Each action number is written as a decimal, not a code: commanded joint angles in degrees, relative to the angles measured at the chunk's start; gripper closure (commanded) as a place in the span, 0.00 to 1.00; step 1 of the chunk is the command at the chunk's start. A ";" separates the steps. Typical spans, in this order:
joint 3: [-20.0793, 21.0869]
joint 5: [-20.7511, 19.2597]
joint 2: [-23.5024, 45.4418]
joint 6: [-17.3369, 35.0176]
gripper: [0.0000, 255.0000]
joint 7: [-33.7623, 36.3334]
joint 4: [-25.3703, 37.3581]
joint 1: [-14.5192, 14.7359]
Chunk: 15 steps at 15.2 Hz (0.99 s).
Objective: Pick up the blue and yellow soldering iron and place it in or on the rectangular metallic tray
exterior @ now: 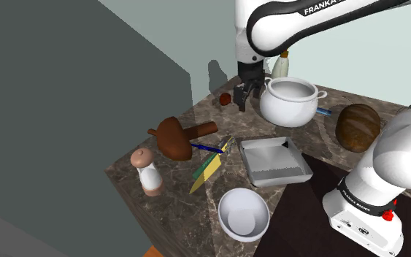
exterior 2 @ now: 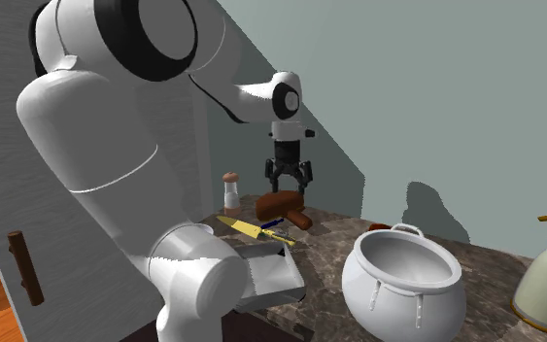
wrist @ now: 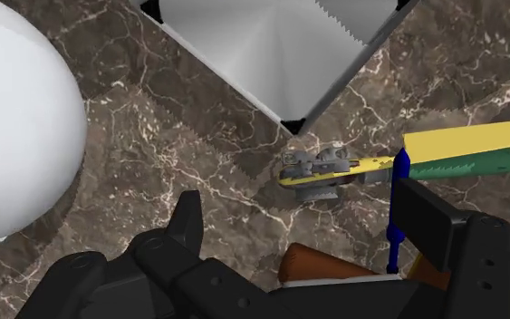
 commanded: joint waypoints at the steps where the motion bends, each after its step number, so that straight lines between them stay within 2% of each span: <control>1: 1.00 0.13 3.22 3.08 0.00 0.62 0.14 0.50; 8: 4.78 -1.22 16.49 11.85 0.00 4.17 4.14 2.37; 15: 7.21 -5.35 30.80 18.17 0.00 8.59 11.24 4.98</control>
